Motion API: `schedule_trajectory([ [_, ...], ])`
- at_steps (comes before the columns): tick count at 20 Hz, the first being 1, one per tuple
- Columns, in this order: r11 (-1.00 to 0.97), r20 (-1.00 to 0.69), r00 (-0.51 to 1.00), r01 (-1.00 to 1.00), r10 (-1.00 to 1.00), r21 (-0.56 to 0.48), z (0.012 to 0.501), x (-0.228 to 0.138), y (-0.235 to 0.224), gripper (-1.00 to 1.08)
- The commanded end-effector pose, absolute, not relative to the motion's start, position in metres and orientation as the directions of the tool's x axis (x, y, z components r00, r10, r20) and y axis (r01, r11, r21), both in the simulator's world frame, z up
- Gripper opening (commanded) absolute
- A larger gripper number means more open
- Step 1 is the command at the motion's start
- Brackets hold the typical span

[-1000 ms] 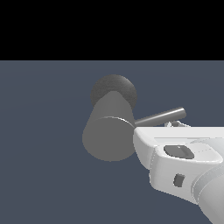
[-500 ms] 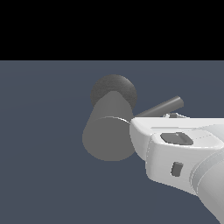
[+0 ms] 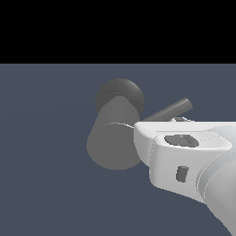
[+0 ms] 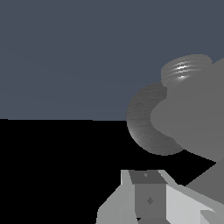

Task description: Turn on the faucet by rotating a designated handle.

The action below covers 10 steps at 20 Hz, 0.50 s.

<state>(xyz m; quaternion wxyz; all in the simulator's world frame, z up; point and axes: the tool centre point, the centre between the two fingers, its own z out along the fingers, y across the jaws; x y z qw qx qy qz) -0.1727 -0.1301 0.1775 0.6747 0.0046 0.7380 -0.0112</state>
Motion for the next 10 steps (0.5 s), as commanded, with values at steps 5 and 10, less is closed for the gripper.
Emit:
schedule_trajectory([
  [5, 1.000, -0.999, -0.043, 0.022, -0.011, -0.012, 0.204, -0.170, -0.121, -1.00],
  [10, 1.000, -0.999, -0.034, 0.026, -0.012, -0.012, 0.216, -0.169, -0.116, -1.00],
])
